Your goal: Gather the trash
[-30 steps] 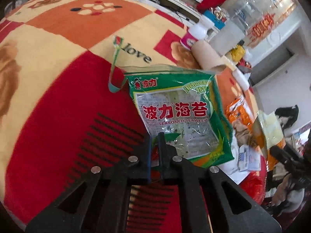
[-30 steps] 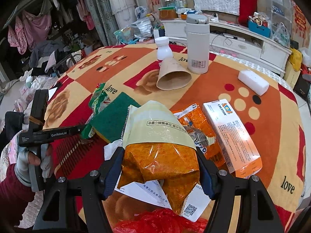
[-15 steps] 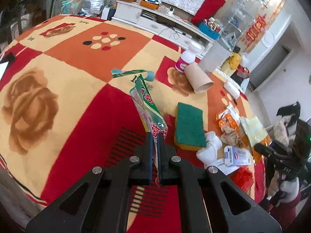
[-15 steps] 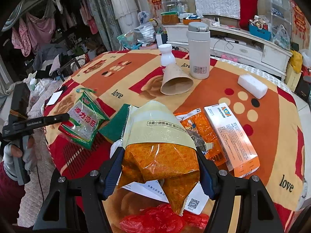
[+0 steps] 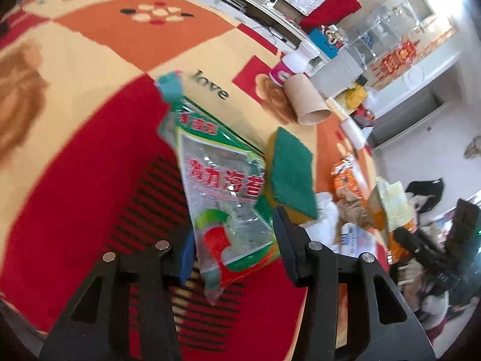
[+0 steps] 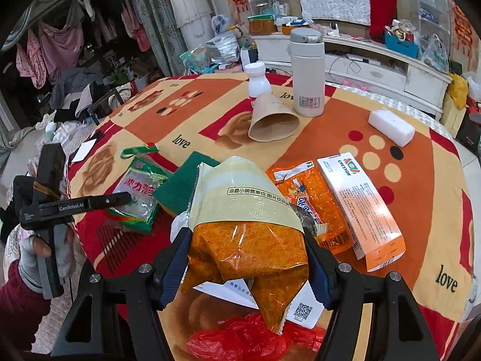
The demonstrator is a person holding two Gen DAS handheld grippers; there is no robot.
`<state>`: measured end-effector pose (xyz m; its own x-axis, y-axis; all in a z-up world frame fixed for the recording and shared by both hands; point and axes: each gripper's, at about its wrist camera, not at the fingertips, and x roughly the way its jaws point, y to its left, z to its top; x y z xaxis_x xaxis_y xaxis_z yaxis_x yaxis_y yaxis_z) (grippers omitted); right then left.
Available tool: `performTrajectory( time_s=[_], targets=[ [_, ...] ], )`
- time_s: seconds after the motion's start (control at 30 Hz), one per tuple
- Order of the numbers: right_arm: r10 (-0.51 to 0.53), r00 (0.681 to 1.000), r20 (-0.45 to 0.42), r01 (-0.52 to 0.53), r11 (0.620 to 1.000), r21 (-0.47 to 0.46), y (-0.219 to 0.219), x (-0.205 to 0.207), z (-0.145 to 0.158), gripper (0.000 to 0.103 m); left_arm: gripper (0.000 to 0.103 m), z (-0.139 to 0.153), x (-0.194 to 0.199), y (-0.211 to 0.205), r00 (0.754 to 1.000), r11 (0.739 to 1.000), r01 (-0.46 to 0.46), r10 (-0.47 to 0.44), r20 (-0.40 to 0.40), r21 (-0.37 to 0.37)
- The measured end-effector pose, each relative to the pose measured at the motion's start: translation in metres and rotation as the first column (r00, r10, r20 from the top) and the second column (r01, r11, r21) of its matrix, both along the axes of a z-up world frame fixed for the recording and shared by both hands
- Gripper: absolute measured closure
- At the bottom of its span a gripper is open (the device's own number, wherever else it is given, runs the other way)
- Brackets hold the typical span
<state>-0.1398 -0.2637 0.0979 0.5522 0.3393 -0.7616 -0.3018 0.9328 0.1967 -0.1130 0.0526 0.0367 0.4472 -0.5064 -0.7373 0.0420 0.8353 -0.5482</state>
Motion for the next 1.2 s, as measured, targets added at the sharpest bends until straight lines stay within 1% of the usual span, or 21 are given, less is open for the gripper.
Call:
performTrajectory(
  time_s=[0.13,0.17,0.2,0.23,0.33,0.4,0.5,0.57,0.7,0.77,0.87,0.93,1.03,1.13,1.2],
  targets=[
    [0.0,1.0,-0.002,0.0,1.0,0.001,0.0,0.001,0.0,0.036,0.058,-0.01,0.002,-0.006,1.0,1.0,-0.004,0.004,-0.02,-0.01],
    [0.0,1.0,-0.001,0.0,1.0,0.001,0.0,0.0,0.0,0.036,0.067,-0.014,0.003,-0.01,0.999,1.0,0.005,-0.005,-0.035,0.003],
    [0.0,1.0,-0.001,0.0,1.0,0.002,0.0,0.0,0.0,0.036,0.079,-0.016,0.002,-0.012,0.999,1.0,0.004,-0.003,-0.038,0.023],
    [0.0,1.0,0.0,0.0,1.0,0.002,0.0,0.0,0.0,0.036,0.094,-0.016,0.001,-0.013,0.999,0.999,-0.003,0.005,-0.033,0.05],
    [0.007,1.0,0.002,-0.007,1.0,-0.003,0.0,-0.002,-0.001,0.036,0.099,-0.005,-0.005,-0.008,1.0,0.999,-0.004,0.004,-0.011,0.046],
    [0.008,1.0,0.007,-0.007,1.0,-0.013,0.0,-0.004,0.0,0.036,0.1,0.013,-0.011,-0.004,0.999,0.995,-0.017,0.013,0.039,0.096],
    [0.005,1.0,0.014,-0.005,1.0,-0.015,-0.003,-0.006,0.001,0.036,0.1,0.045,-0.02,-0.004,0.995,0.994,-0.003,-0.008,0.098,0.113],
    [0.001,1.0,0.023,-0.001,1.0,-0.026,-0.006,-0.007,0.002,0.036,0.1,0.064,-0.024,-0.013,0.99,0.991,0.019,-0.037,0.137,0.13],
    [-0.012,0.999,0.047,0.015,0.998,-0.066,-0.016,-0.015,0.007,0.036,0.1,0.09,-0.03,-0.041,0.977,0.991,0.089,-0.107,0.186,0.103],
    [-0.026,0.998,0.053,0.03,0.996,-0.08,-0.026,-0.02,0.008,0.036,0.1,0.097,-0.031,-0.062,0.968,0.987,0.143,-0.155,0.198,0.071],
    [-0.059,0.997,0.056,0.064,0.994,-0.09,-0.047,-0.027,0.009,0.036,0.1,0.102,-0.029,-0.094,0.953,0.975,0.205,-0.218,0.211,0.082],
    [-0.09,0.995,0.052,0.095,0.991,-0.092,-0.065,-0.031,0.009,0.036,0.1,0.1,-0.025,-0.108,0.951,0.971,0.225,-0.237,0.201,0.082],
    [-0.125,0.991,0.053,0.13,0.988,-0.088,-0.084,-0.038,0.009,0.036,0.1,0.095,-0.025,-0.119,0.952,0.968,0.243,-0.25,0.177,0.06],
    [-0.154,0.986,0.056,0.159,0.984,-0.083,-0.103,-0.046,0.009,0.036,0.1,0.102,-0.029,-0.135,0.944,0.961,0.273,-0.275,0.183,0.038],
    [-0.175,0.983,0.052,0.179,0.979,-0.096,-0.117,-0.05,0.007,0.036,0.1,0.108,-0.031,-0.151,0.932,0.952,0.306,-0.305,0.194,0.027]
  ],
)
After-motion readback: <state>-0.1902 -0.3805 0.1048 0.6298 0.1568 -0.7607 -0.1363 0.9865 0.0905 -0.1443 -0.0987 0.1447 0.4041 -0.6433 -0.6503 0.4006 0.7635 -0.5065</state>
